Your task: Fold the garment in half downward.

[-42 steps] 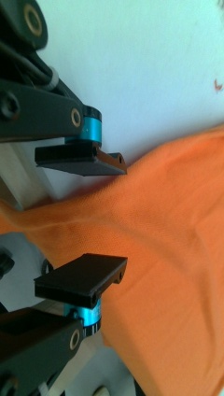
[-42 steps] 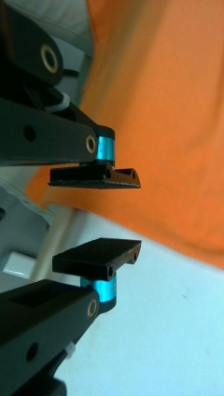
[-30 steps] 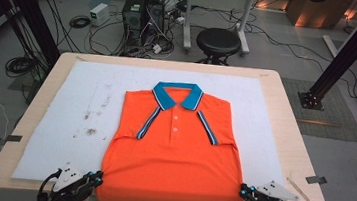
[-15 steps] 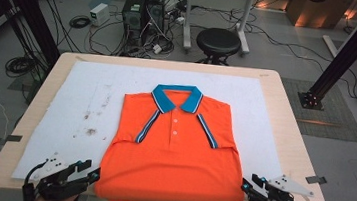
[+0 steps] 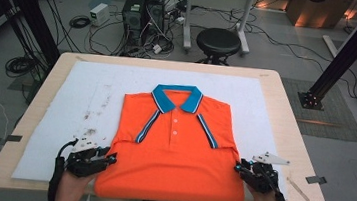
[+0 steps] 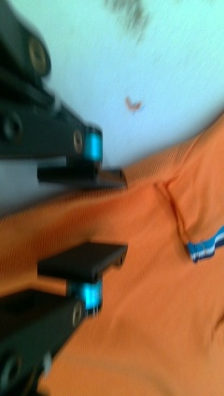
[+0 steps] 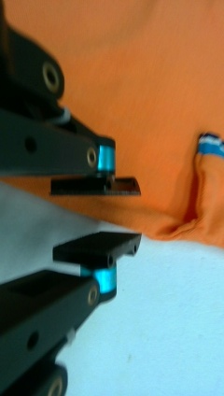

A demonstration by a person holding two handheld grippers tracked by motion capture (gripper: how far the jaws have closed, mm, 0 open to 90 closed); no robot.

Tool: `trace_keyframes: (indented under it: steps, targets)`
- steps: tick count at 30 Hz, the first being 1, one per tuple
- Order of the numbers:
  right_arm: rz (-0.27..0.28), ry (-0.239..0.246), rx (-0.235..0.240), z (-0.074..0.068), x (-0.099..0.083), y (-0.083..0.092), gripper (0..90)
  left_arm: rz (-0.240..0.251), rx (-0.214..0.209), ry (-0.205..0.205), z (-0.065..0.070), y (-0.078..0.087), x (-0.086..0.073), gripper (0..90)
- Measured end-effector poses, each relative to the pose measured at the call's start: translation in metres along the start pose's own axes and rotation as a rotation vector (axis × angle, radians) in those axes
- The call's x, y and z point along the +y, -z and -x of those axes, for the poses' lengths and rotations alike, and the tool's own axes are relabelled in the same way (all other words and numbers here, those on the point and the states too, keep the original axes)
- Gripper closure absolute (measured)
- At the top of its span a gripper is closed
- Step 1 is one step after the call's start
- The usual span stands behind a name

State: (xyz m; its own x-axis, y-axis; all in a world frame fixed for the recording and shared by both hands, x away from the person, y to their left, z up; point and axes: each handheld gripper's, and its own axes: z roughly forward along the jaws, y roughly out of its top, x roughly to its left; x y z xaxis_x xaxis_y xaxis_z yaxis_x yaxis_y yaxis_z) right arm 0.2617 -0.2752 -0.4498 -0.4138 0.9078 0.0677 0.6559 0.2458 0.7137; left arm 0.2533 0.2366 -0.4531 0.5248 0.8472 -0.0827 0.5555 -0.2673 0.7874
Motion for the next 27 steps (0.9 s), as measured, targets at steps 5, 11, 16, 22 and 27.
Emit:
trace_keyframes:
  steps: [5,11,16,22,27]
  targets:
    - [-0.029,0.015,0.033,0.003,0.001,0.004,90.0,-0.026,-0.008,0.000,-0.002,0.003,0.002,87.5]
    - [-0.038,0.025,0.057,0.007,-0.003,0.009,89.9,-0.036,-0.057,0.007,-0.009,0.011,-0.002,87.4]
    - [0.001,-0.004,0.079,0.011,0.002,0.009,68.5,0.011,-0.068,0.038,-0.021,0.008,0.006,58.0]
    - [0.115,-0.009,0.059,0.021,0.025,0.001,41.4,0.200,-0.109,0.035,-0.047,0.002,0.038,38.2]
    - [0.152,0.016,0.052,0.030,0.045,-0.016,29.4,0.290,-0.120,0.025,-0.068,-0.008,0.065,33.4]
